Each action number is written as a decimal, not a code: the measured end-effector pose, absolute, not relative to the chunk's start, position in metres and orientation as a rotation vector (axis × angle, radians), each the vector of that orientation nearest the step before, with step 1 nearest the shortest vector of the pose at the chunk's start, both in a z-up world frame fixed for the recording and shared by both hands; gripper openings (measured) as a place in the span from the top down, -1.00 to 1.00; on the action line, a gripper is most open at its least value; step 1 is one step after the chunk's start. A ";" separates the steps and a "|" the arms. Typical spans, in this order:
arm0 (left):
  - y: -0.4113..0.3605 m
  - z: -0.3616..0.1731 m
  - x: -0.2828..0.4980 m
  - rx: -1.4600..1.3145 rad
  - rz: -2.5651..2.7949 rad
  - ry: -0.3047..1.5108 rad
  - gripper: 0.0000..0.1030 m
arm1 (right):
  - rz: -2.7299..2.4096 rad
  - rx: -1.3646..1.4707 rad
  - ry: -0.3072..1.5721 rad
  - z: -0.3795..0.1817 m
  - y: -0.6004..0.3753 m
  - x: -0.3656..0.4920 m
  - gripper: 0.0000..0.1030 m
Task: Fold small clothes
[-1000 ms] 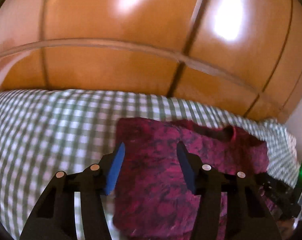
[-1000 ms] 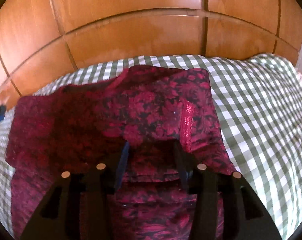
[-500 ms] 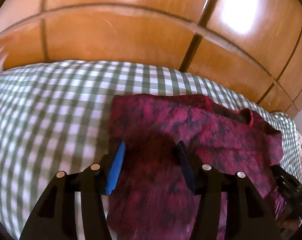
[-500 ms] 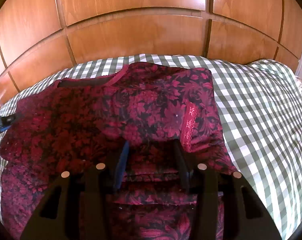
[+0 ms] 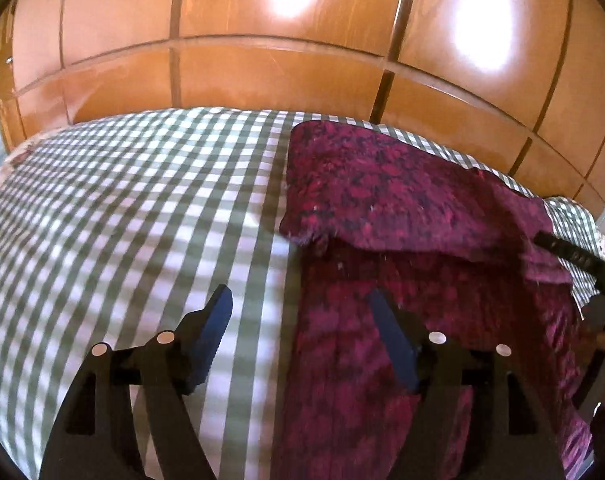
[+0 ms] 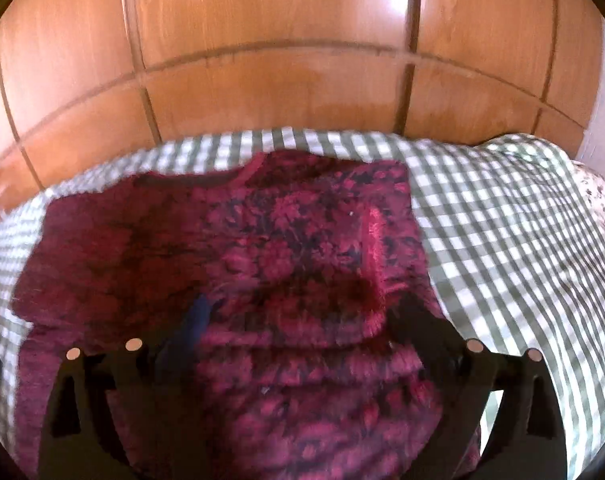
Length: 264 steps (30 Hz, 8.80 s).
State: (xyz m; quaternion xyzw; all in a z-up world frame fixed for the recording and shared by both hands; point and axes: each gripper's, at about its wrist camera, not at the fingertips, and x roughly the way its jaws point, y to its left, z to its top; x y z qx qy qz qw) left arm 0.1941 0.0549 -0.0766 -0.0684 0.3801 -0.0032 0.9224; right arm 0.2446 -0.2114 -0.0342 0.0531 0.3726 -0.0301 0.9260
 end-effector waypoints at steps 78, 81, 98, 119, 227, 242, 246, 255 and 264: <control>0.104 -0.063 0.039 -0.488 -0.630 0.896 0.76 | 0.435 0.564 0.929 -0.029 -0.276 0.013 0.59; 0.101 -0.055 0.061 -0.509 -0.629 0.866 0.77 | 0.420 0.603 0.868 -0.018 -0.281 0.035 0.59; 0.122 -0.086 0.221 -0.819 -0.373 0.982 0.28 | 0.241 0.893 0.835 -0.047 -0.318 0.165 -0.58; 0.096 -0.112 0.149 -0.446 -0.417 1.006 0.57 | 0.073 0.475 0.908 -0.069 -0.311 0.103 0.63; 0.140 -0.087 0.105 -0.520 -0.540 0.938 0.78 | 0.110 0.417 0.904 -0.034 -0.294 0.019 0.74; 0.157 -0.058 0.056 -0.547 -0.502 0.889 -0.07 | 0.151 0.404 0.886 -0.019 -0.297 -0.013 0.02; 0.148 -0.047 0.093 -0.521 -0.459 0.870 -0.07 | 0.091 0.387 0.858 -0.015 -0.293 0.021 -0.21; 0.121 -0.044 0.147 -0.391 -0.374 0.893 0.70 | 0.025 0.266 0.858 -0.021 -0.279 0.065 0.76; 0.115 -0.066 0.153 -0.302 -0.223 0.944 0.64 | -0.081 0.199 0.892 -0.051 -0.280 0.070 0.49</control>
